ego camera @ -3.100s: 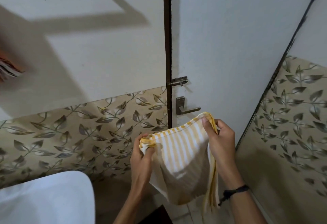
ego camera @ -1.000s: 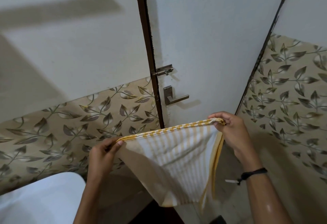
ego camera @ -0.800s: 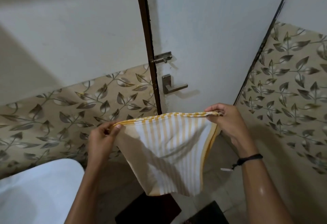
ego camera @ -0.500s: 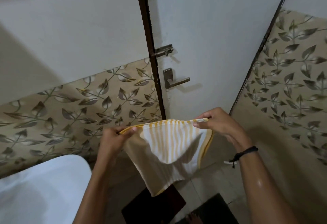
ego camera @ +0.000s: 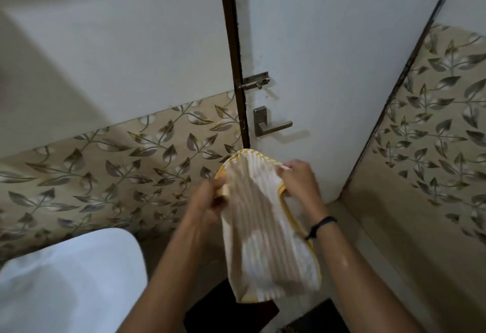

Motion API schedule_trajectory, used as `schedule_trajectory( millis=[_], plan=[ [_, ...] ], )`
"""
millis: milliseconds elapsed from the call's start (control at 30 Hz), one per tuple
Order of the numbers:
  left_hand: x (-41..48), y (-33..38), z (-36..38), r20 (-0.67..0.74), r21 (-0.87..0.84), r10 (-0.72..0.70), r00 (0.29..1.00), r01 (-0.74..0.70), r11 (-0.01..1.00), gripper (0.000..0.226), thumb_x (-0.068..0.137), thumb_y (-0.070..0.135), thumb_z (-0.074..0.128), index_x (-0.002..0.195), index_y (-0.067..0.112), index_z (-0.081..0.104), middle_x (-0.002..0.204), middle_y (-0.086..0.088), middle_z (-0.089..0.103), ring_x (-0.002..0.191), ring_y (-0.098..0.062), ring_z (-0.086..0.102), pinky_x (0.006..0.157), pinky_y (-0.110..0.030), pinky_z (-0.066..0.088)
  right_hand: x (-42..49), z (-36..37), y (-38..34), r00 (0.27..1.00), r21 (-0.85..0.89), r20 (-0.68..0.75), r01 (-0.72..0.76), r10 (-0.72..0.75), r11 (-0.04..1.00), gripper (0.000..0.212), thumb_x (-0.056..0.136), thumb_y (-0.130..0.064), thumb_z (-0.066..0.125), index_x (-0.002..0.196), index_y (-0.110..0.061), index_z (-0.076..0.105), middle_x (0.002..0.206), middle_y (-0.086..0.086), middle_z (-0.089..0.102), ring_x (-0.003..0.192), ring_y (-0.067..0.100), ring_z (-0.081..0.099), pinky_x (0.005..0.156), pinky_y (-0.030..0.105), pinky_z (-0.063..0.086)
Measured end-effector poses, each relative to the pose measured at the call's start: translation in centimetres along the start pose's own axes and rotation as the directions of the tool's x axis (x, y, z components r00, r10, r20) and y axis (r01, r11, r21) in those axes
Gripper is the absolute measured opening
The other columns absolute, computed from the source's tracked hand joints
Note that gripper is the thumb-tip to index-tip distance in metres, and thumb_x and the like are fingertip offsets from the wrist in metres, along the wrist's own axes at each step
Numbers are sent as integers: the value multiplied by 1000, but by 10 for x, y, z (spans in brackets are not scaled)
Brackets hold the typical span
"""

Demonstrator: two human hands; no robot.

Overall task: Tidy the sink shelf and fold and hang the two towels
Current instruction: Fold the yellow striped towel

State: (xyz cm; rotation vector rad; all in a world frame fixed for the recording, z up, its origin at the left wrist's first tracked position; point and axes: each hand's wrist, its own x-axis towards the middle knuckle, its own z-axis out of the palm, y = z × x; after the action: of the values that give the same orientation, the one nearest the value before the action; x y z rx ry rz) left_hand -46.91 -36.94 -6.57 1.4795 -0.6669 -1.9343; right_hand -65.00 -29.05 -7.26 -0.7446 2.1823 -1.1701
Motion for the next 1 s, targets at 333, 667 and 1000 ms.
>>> schedule_trajectory(
  millis=[333,667,1000],
  plan=[
    [-18,-55,33,113,252,260,959,-281,926,17,94,9,69,98,-6,75,93,-27,73,81,-23,69,70,-30,62,-33,26,15,987,-39,97,131,-127,991,13,90,-38,66,90,-26,71,81,-9,69,78,14,65,58,25,43],
    [-28,-38,36,251,333,262,932,-337,881,26,98,0,58,79,5,75,73,-6,76,72,-14,73,63,-20,59,-30,9,13,900,-8,369,254,-233,967,33,87,-31,69,120,-26,69,108,-4,63,96,13,63,84,32,55],
    [-12,-21,25,223,473,528,820,-565,677,20,93,8,64,78,10,78,82,-3,77,61,-13,67,59,-27,53,-15,-7,14,902,15,306,316,-305,949,24,89,-11,71,111,-19,77,87,-10,72,83,10,66,76,37,54]
  ],
)
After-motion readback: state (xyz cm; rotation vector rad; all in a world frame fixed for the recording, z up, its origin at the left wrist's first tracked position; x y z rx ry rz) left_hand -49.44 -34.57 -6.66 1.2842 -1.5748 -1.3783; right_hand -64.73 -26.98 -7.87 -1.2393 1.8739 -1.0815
